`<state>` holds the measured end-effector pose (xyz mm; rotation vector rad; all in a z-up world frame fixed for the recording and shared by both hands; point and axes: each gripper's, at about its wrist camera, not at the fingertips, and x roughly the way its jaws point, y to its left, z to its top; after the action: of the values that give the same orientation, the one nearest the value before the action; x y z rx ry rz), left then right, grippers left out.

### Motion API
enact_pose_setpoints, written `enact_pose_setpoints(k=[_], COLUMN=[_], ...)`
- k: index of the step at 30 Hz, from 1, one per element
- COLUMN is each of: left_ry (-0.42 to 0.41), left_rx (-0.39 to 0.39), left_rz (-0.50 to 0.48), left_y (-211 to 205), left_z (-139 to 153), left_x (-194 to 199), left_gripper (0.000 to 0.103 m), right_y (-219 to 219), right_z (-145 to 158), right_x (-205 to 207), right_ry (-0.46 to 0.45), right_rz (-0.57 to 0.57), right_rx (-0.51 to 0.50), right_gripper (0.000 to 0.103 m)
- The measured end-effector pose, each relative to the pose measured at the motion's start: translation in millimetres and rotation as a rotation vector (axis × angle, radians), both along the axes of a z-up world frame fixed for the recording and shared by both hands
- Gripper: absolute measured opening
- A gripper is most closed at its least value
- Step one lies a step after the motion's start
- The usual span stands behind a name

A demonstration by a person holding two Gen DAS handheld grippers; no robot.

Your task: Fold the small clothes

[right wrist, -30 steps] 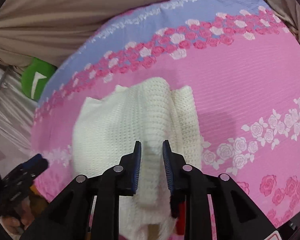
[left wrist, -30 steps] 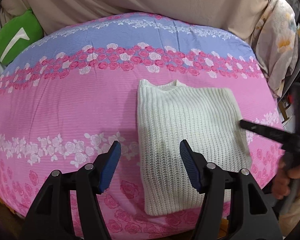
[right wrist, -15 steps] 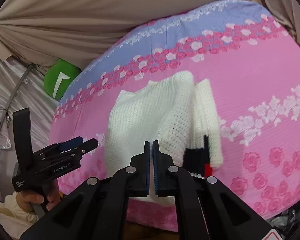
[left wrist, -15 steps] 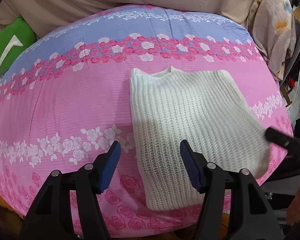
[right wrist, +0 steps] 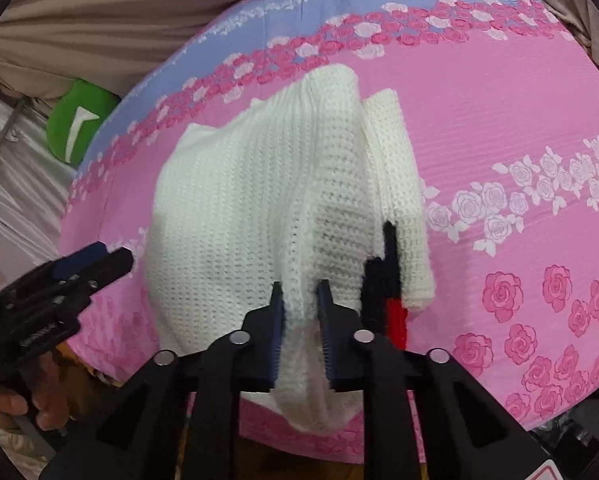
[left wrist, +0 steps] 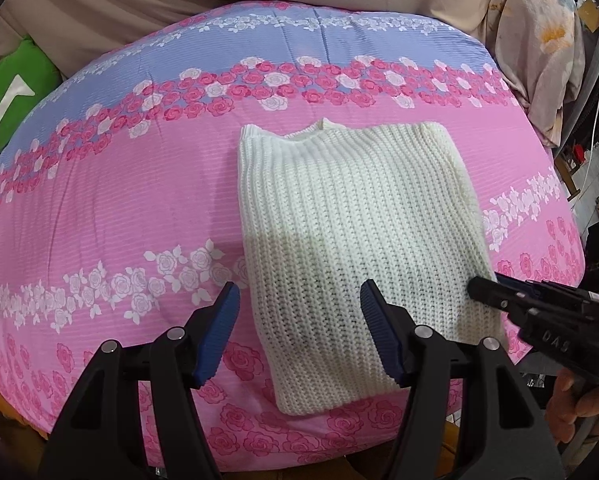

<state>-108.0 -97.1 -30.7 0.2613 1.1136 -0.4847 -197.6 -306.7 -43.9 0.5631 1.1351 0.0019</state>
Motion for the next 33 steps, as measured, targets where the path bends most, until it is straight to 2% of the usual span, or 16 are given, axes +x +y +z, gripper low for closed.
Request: enact_pose_setpoints(k=[2,4,5,7,8,9,11,15,18,23,25,26,27,28,31,33], left_ry=[-0.013,-0.016,-0.012,-0.003,0.001,0.005,0.005,0.019,0.03,0.042,0.033,0.028,0.025,0.021,0.008,0.004], left_rx=[0.006,0.015,0.017,0.016,0.013,0.01,0.014,0.008,-0.006,-0.033,-0.036,-0.037,-0.037,-0.036,-0.038,-0.037], left_rz=[-0.009,-0.011,-0.011,-0.002,0.003,0.009,0.014,0.024,0.032,0.05,0.047,0.046,0.047,0.051,0.068,0.081], left_y=[-0.5,-0.7,-0.5,1.0,2.0,2.4,3.1,3.2,0.5,-5.7,-8.3,-9.2,-9.4,-8.7,-3.9,-1.6], left_z=[1.9,1.2,0.3,-1.5,-1.9,-2.1,-2.2,-5.7,-5.8,-3.3,-0.7,1.1,2.5,4.0,9.0,10.3], left_x=[-1.2,-1.3,-0.4,2.4,4.0,5.4,7.1,12.6,17.0,24.6,25.2,25.5,26.0,26.6,28.2,29.5], left_gripper=[0.061,0.061,0.061,0.061,0.061,0.061,0.061,0.061,0.061,0.065,0.065,0.065,0.065,0.065,0.065,0.065], right_y=[-3.3,-7.5,-10.6,-14.8,-16.5,-20.5,-26.7,-33.4,-45.2,-47.1,-41.4,-37.8,-33.5,-29.2,-27.2,-33.5], right_z=[32.6,48.3,41.7,0.5,-30.3,-46.3,-36.4,7.2,28.4,10.3,-12.1,-21.9,-22.8,-14.6,49.5,74.4], right_x=[-10.0,-18.0,-19.2,-15.0,-13.1,-14.9,-16.7,-11.9,6.5,57.2,73.9,81.8,86.0,86.7,73.1,63.6], right_ry=[-0.129,-0.188,-0.171,-0.039,0.054,0.077,0.058,-0.023,-0.082,-0.05,0.02,0.055,0.075,0.062,-0.198,-0.297], right_rz=[-0.011,-0.02,-0.019,0.001,0.018,0.011,-0.039,-0.077,-0.099,-0.07,-0.047,-0.022,-0.002,0.014,0.041,0.034], right_rx=[-0.012,-0.023,-0.034,-0.077,-0.073,-0.01,0.038,0.014,0.014,0.029,0.031,0.026,0.0,-0.031,0.016,0.004], right_gripper=[0.01,0.007,0.007,0.007,0.006,0.005,0.006,0.021,0.046,0.06,0.055,0.044,0.014,0.015,0.013,0.013])
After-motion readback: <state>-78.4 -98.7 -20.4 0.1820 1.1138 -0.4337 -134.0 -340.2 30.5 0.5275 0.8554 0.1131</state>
